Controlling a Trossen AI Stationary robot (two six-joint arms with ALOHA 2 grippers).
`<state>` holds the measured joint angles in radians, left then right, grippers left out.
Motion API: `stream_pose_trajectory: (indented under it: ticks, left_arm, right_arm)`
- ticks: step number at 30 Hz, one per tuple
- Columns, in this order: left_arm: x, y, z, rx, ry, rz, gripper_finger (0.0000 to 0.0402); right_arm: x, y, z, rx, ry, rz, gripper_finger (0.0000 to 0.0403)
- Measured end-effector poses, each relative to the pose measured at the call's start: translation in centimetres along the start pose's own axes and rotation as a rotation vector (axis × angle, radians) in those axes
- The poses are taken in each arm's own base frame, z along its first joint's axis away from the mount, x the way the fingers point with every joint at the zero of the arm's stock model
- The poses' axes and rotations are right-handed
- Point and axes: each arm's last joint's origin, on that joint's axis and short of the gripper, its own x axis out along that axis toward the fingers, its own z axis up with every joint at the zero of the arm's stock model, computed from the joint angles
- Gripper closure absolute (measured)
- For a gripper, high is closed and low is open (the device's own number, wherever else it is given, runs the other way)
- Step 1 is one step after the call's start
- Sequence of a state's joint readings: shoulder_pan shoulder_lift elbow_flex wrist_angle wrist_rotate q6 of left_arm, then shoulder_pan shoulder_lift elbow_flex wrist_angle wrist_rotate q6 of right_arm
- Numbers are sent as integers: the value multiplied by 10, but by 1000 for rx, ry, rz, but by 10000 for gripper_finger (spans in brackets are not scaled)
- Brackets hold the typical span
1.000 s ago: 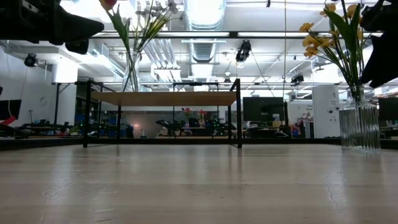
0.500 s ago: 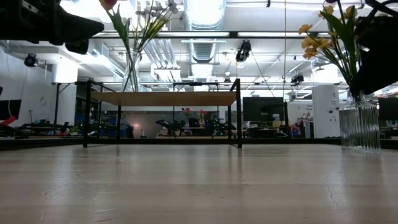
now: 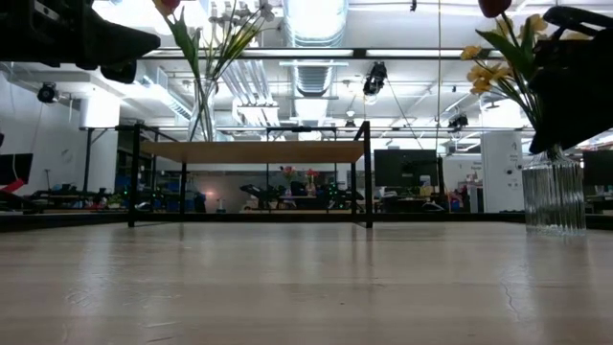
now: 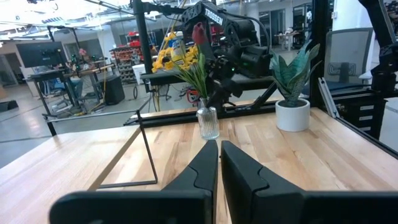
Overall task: Pick and place flowers into a vace then onto a shelf
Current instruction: Put the transparent vase on the shelf
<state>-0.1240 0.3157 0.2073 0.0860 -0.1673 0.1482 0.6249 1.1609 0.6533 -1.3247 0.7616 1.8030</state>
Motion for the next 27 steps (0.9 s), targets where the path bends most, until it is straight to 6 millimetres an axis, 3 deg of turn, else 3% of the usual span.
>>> stream_pose_trajectory:
  ticks: [12, 27]
  left_arm:
    - [0, 0, 0, 0, 0, 0, 399]
    - [0, 0, 0, 0, 0, 0, 399]
  right_arm:
    - [1, 0, 1, 20, 11, 5, 176]
    - [0, 2, 1, -10, 33, 17, 293]
